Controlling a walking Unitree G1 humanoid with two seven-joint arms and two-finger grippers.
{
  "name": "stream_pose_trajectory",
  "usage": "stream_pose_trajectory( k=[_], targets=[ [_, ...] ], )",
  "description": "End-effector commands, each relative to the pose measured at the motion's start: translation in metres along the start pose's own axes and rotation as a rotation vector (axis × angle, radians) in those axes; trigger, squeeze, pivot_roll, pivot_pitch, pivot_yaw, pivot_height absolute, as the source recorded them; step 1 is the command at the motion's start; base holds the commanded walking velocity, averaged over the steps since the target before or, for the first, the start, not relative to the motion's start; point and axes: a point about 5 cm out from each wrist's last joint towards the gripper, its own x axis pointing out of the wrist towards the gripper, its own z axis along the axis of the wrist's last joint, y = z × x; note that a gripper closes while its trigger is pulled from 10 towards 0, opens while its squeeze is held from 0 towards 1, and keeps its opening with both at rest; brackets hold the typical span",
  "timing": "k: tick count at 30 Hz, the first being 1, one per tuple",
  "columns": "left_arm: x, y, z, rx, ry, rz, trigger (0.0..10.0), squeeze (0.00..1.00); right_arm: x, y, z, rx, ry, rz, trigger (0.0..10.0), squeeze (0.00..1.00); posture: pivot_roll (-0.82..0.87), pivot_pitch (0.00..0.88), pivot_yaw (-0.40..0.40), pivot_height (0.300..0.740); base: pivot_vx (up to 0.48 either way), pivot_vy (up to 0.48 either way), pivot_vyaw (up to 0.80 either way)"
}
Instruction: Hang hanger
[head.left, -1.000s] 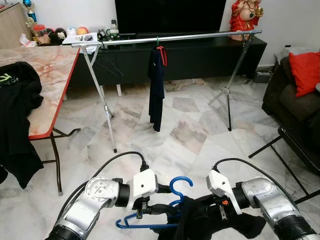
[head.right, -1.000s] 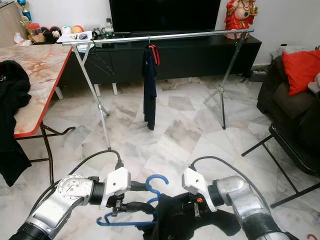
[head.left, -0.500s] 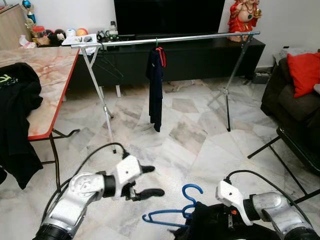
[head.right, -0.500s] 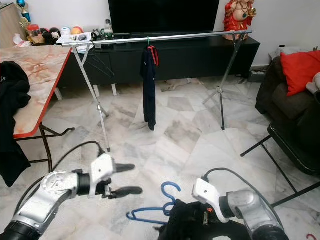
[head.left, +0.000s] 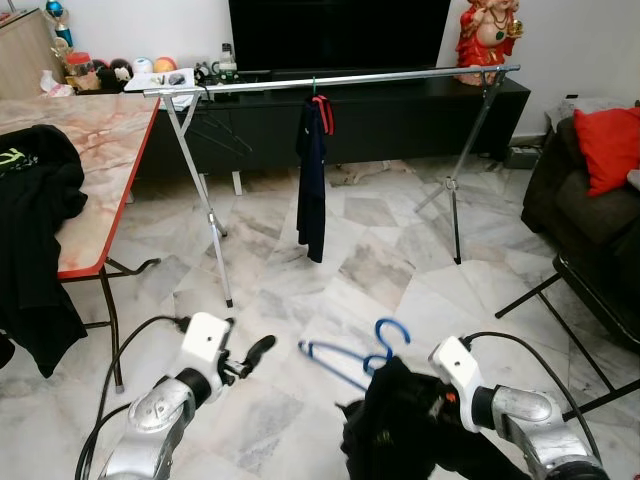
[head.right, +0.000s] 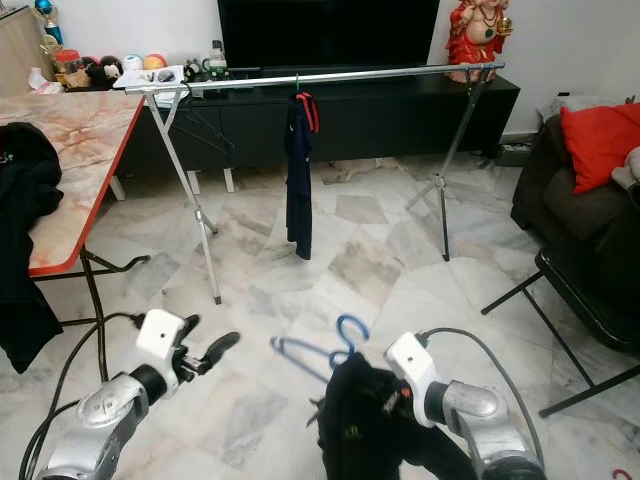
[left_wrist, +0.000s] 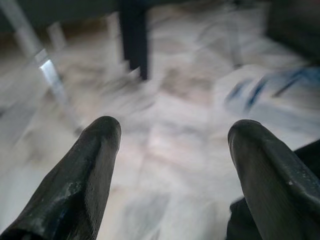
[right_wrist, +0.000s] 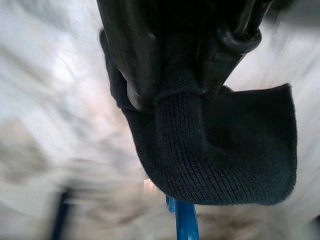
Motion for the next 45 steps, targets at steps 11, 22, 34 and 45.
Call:
stream_pose_trajectory(
  k=[11, 22, 34, 45],
  targets=[
    [-0.01, 0.005, -0.029, -0.101, 0.074, 0.134, 10.0, 0.0, -0.001, -0.002, -0.019, 0.261, -0.111, -0.39, 10.0, 0.0, 0.06, 0.079, 0.023, 0.74, 0.0, 0.0, 0.0],
    [-0.009, -0.008, -0.034, -0.098, 0.079, 0.096, 10.0, 0.0, 0.002, -0.005, -0.003, 0.206, -0.134, -0.404, 10.0, 0.0, 0.05, 0.083, 0.018, 0.74, 0.0, 0.0, 0.36],
    [-0.006, -0.012, -0.032, -0.066, 0.077, 0.062, 10.0, 0.0, 0.002, -0.007, 0.003, 0.211, -0.148, -0.398, 10.0, 0.0, 0.05, 0.079, 0.016, 0.74, 0.0, 0.0, 0.8],
    [-0.003, -0.027, -0.031, 0.036, 0.102, -0.103, 10.0, 0.0, 0.005, -0.008, 0.014, 0.149, -0.124, -0.298, 10.0, 0.0, 0.05, 0.071, 0.014, 0.74, 0.0, 0.0, 0.19]
  ],
)
